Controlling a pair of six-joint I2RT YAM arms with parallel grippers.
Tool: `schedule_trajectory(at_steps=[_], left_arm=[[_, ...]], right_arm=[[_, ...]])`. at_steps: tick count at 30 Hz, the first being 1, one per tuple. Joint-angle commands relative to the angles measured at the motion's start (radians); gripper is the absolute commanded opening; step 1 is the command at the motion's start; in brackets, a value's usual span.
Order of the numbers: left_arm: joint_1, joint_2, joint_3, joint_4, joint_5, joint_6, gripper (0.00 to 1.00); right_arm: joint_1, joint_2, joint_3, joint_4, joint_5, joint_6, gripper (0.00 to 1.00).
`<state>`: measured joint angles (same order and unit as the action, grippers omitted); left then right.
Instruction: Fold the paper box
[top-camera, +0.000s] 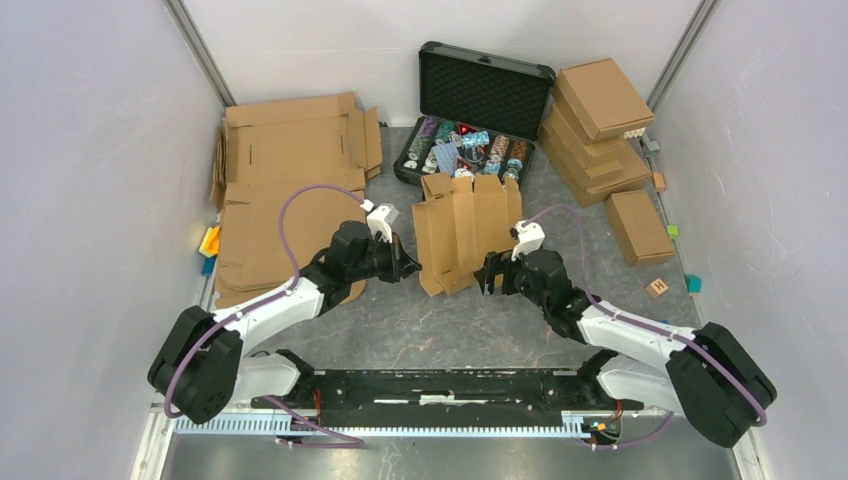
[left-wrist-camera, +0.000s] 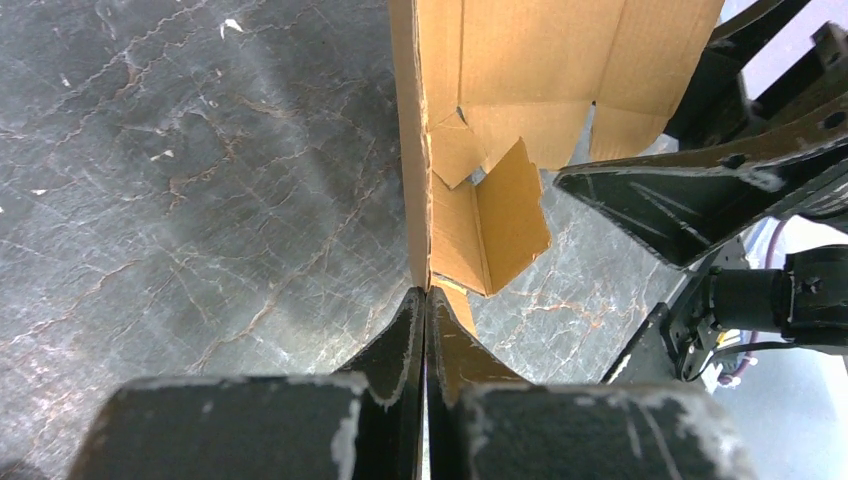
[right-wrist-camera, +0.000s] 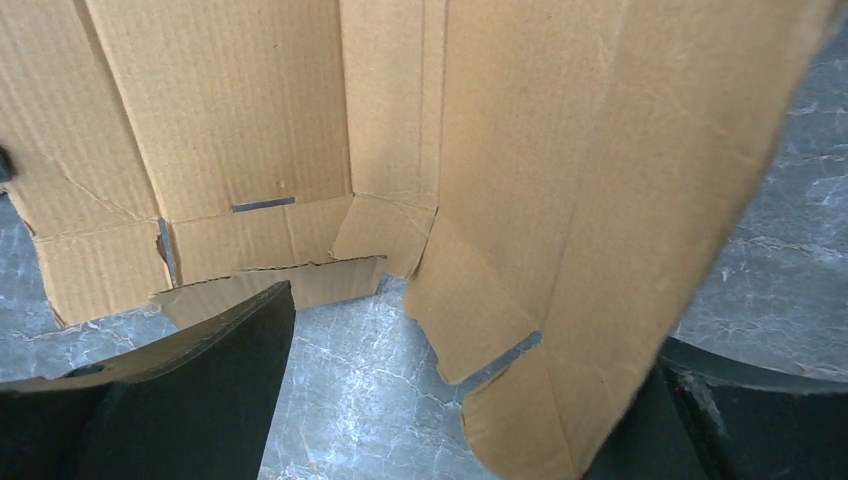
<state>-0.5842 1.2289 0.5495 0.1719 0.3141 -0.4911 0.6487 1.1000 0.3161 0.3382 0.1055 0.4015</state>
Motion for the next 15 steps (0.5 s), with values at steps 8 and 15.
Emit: schedule_trajectory(at_steps=[8,15], left_arm=[[0.001,0.035,0.023,0.089,0.056,-0.112,0.02],[0.001,0.066,0.054,0.095,0.053,-0.175,0.02]], right_arm=[[0.056,0.054,0.026,0.049,0.087,-0.066,0.98],[0.083,0.052,-0.026,0.064,0.069,-0.110,0.93]])
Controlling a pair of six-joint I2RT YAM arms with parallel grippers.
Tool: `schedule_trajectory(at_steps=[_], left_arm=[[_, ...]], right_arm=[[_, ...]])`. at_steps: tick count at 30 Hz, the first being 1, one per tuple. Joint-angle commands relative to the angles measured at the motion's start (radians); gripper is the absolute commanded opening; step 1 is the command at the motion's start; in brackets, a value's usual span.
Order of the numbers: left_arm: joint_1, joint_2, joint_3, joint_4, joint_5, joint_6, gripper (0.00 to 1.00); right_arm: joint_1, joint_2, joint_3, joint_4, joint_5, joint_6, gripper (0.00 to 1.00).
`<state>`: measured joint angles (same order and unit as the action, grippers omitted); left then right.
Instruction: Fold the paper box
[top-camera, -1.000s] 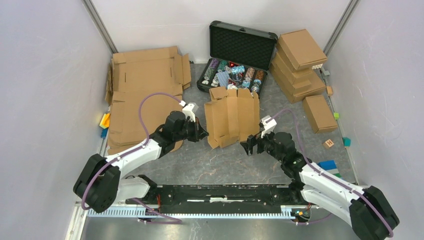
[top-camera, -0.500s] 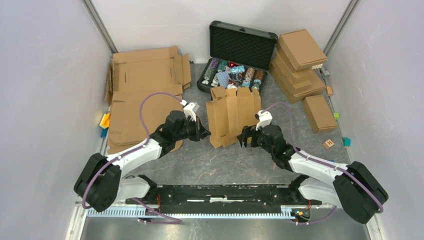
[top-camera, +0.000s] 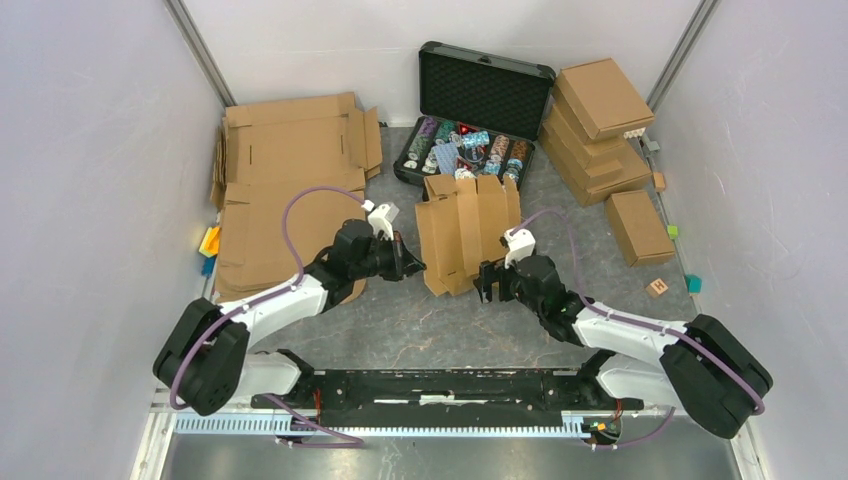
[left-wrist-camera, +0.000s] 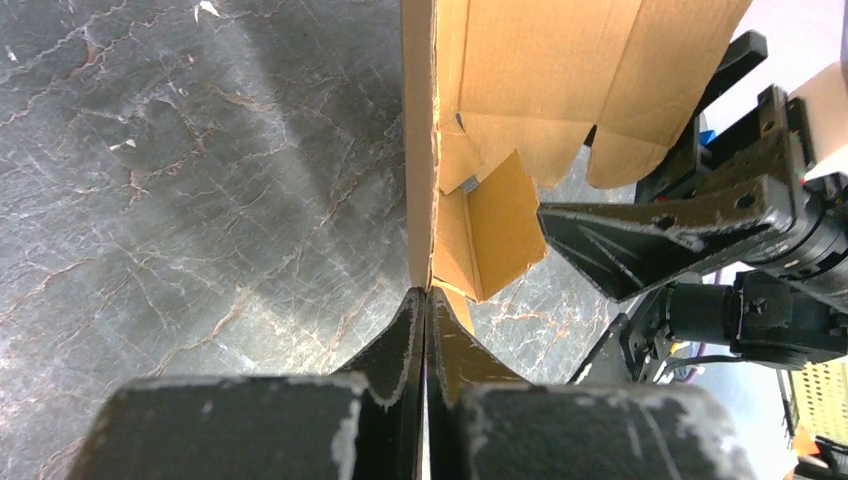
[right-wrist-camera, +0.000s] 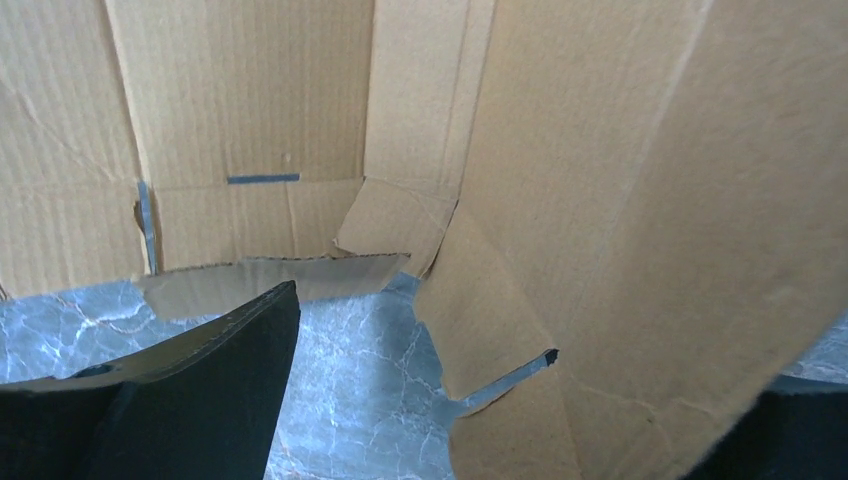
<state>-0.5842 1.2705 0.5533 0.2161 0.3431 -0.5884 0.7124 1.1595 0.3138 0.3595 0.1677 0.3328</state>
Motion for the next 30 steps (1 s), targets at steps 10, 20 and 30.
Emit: schedule_trajectory(at_steps=[10,20,30], left_arm=[[0.001,0.055,0.067,0.065,-0.006,-0.151,0.03],[0.001,0.159,0.172,-0.116,-0.118,-0.091,0.04],[-0.019,0.283,0.306,-0.253,-0.202,-0.079,0.13]], right_arm=[[0.051,-0.023,-0.040,0.071,-0.001,-0.070,0.91],[0.053,-0.056,-0.033,0.093,-0.042,-0.095,0.88],[0.052,-0.049,-0.028,0.137,-0.110,-0.081,0.83]])
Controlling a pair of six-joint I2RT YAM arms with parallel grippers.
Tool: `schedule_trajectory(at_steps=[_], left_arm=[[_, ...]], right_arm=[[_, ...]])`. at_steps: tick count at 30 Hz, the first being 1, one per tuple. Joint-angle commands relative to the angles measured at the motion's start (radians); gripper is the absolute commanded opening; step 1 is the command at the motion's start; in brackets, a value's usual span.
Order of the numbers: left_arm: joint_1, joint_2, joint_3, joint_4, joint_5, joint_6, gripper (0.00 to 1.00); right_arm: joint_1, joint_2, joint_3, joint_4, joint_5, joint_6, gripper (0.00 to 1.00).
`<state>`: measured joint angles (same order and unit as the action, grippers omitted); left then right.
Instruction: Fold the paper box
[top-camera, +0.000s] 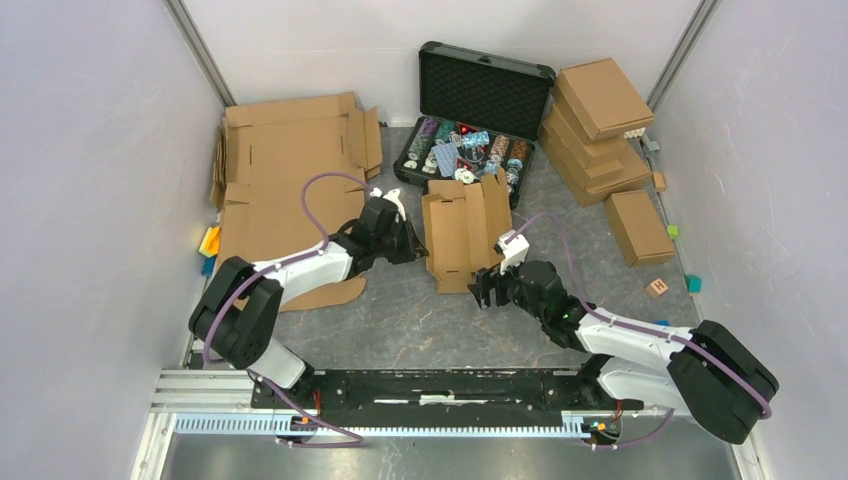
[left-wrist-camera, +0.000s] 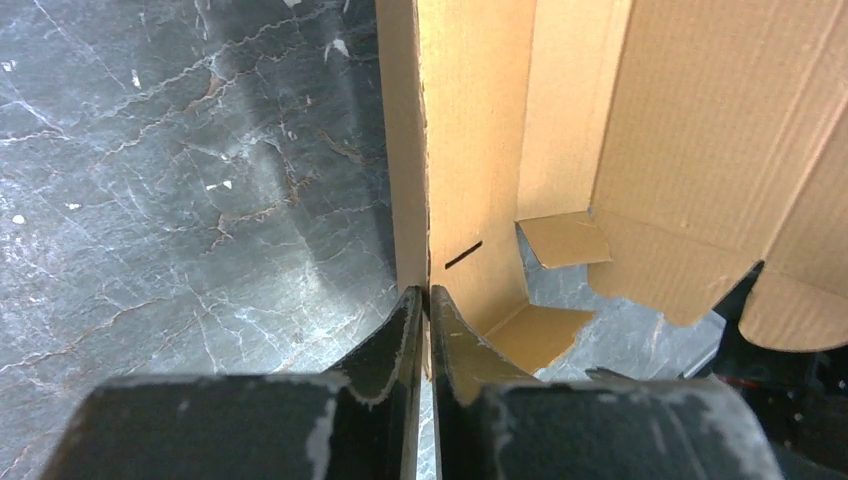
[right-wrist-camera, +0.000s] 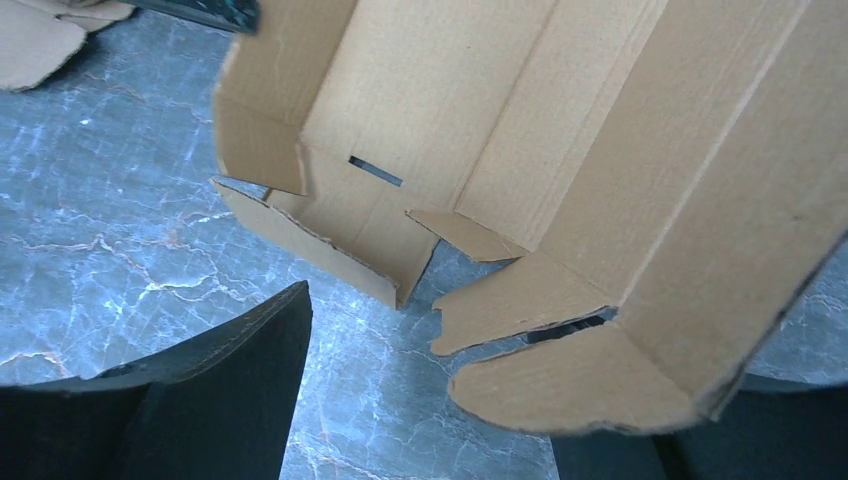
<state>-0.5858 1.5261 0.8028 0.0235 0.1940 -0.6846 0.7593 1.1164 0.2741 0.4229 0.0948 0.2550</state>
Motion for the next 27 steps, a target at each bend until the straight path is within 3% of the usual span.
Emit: schedule_trajectory(at_steps=[1,10,14,18,20,23,27], left_arm=[[-0.026,0.036,0.063,-0.064,-0.062,0.021,0.14],[-0.061,0.088,0.112,-0.094,-0.078,0.028,0.39],[-0.060,0.102,0.114,-0.100,-0.086,0.034,0.41],[-0.059,0.122,0.139,-0.124,-0.089,0.056,0.32],[-0.059,0.129,0.153,-0.146,-0.104,0.073,0.22],[-0.060,0.130,0.168,-0.180,-0.134,0.102,0.16],[-0.059,0.137,0.189,-0.223,-0.163,0.134,0.11]], right_arm=[[0.006,-0.007,0.012,0.077,-0.041,0.001,0.83],[0.006,-0.003,0.021,0.083,-0.055,0.006,0.82],[0.006,-0.007,0.020,0.085,-0.066,0.010,0.81],[0.006,-0.029,0.028,0.068,-0.066,0.014,0.80],[0.005,-0.047,0.045,0.023,-0.024,0.023,0.86],[-0.012,-0.089,0.067,-0.066,0.069,0.059,0.98],[-0.093,-0.127,0.102,-0.169,0.094,0.107,0.98]])
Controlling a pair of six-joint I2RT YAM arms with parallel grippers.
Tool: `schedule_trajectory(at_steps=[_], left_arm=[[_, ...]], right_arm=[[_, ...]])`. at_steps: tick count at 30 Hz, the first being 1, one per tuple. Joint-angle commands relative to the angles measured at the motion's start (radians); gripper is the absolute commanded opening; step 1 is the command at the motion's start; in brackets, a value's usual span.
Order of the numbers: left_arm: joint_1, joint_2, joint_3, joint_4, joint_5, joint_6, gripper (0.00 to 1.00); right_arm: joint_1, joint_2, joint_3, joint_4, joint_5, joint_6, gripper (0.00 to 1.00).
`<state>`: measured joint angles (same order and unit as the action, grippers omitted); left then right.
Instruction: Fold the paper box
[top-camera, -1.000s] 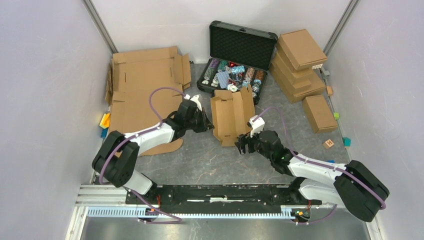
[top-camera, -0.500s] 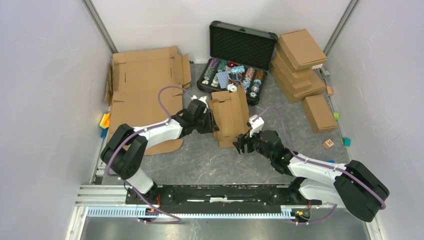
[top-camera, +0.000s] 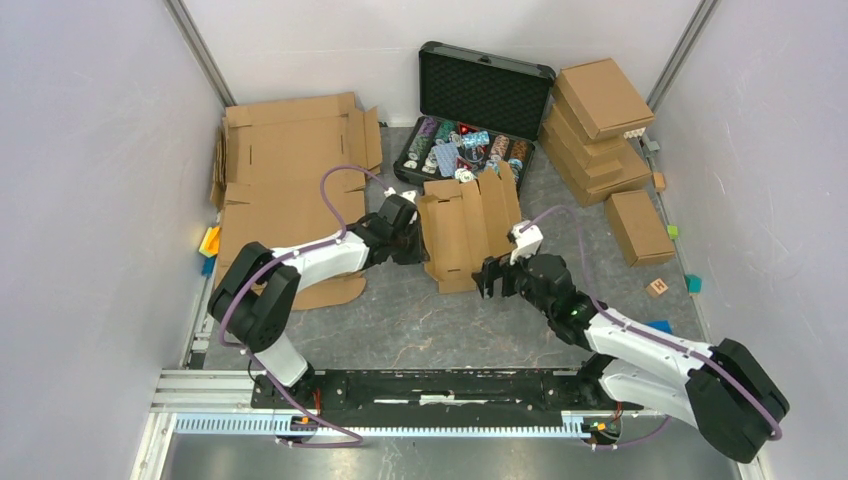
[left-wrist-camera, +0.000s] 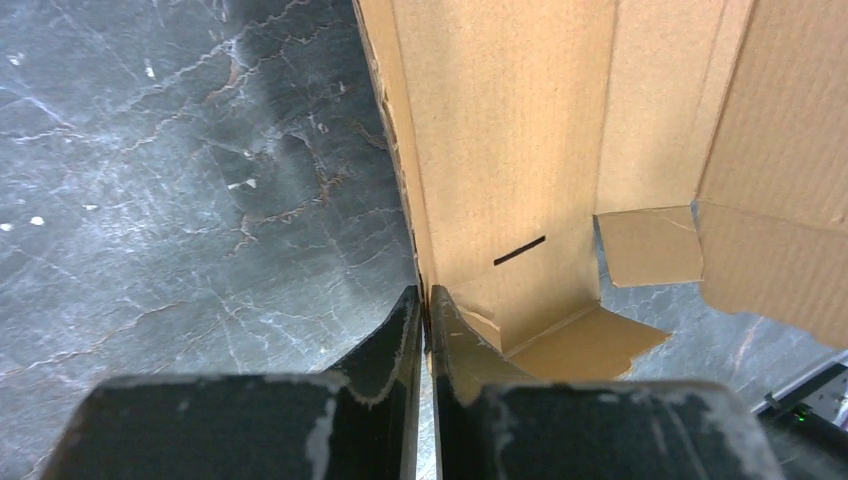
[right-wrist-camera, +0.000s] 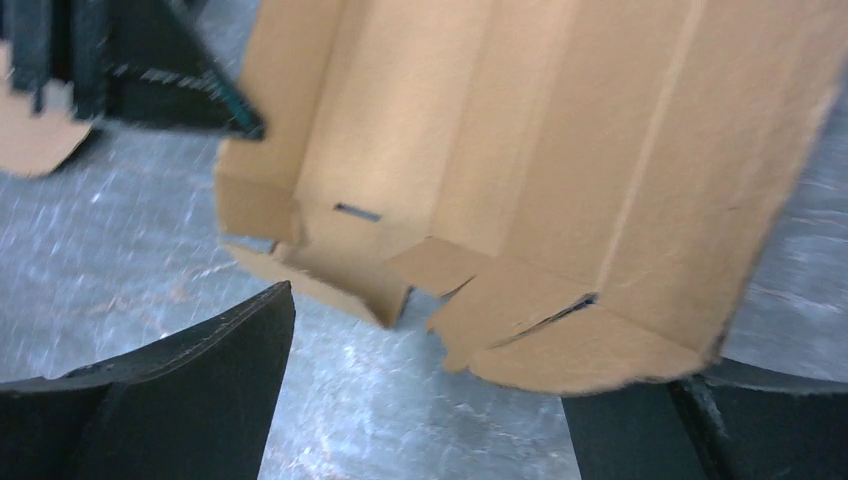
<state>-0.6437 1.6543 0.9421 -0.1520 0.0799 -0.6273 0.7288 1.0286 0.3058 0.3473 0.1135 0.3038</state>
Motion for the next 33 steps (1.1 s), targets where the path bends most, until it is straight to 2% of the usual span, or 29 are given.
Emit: schedule_trajectory(at_steps=[1,5,10,13,16,17,21,24,28,33], left_arm=[[-0.001,0.010,0.053,-0.054,-0.055,0.079,0.10],[-0.001,0.015,0.063,-0.074,-0.066,0.099,0.06],[-0.001,0.015,0.076,-0.096,-0.072,0.121,0.05],[-0.002,0.018,0.081,-0.103,-0.059,0.129,0.05],[-0.001,0.025,0.087,-0.103,-0.039,0.130,0.05],[-0.002,0.027,0.089,-0.102,-0.034,0.129,0.05],[-0.002,0.032,0.093,-0.094,-0.005,0.123,0.05],[-0.002,0.028,0.093,-0.093,0.002,0.122,0.05],[-0.002,0.011,0.087,-0.093,0.005,0.121,0.05],[-0.002,0.005,0.083,-0.093,0.010,0.121,0.06]], right_arm=[[-0.085,-0.042,0.086,-0.130,0.081,0.068,0.98],[-0.212,-0.045,0.111,-0.188,0.021,0.059,0.98],[-0.331,-0.045,0.123,-0.191,-0.070,0.035,0.98],[-0.402,0.004,0.141,-0.176,-0.217,0.036,0.96],[-0.422,0.028,0.130,-0.116,-0.343,0.057,0.77],[-0.422,0.028,0.121,-0.089,-0.376,0.067,0.69],[-0.422,0.010,0.104,-0.029,-0.446,0.099,0.42],[-0.422,-0.007,0.112,-0.022,-0.477,0.106,0.26],[-0.421,-0.041,0.112,0.017,-0.528,0.141,0.17],[-0.411,-0.050,0.106,0.115,-0.625,0.223,0.14]])
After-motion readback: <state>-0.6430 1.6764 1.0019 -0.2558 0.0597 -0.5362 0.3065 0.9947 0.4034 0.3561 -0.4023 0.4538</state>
